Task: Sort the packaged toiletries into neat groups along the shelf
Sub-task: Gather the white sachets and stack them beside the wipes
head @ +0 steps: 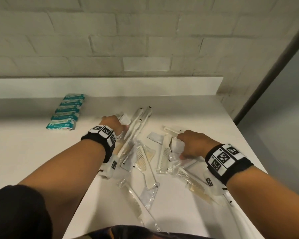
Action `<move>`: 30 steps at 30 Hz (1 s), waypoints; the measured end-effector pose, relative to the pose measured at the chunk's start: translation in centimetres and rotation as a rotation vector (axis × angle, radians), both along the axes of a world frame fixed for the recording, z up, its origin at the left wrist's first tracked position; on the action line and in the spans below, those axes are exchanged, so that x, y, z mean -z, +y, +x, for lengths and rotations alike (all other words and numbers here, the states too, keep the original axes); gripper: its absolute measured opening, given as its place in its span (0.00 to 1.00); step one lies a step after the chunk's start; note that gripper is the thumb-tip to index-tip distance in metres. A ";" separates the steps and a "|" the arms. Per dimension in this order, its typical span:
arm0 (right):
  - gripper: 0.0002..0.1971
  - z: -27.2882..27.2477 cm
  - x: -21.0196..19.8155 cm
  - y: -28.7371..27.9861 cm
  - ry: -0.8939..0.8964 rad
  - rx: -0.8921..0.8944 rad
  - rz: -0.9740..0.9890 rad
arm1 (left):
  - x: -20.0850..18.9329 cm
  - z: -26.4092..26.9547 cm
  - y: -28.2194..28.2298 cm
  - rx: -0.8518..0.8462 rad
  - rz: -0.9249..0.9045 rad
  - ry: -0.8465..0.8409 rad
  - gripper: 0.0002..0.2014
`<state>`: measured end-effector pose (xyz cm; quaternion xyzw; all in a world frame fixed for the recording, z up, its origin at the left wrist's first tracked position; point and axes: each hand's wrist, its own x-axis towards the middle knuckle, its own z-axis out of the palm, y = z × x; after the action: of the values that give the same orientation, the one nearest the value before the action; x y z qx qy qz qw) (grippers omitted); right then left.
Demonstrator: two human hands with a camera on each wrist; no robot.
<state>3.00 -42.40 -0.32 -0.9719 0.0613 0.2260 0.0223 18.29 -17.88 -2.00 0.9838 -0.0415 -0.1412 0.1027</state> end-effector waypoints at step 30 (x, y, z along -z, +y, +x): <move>0.19 -2.1 -6.6 14.2 -0.632 0.332 1.039 | -7.0 -15.1 3.7 -0.017 -1.767 0.641 0.24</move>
<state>0.89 -28.22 6.24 -0.8317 0.0840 -0.0785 0.5432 3.22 -14.18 4.96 0.4638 -0.0961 -0.3218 0.8198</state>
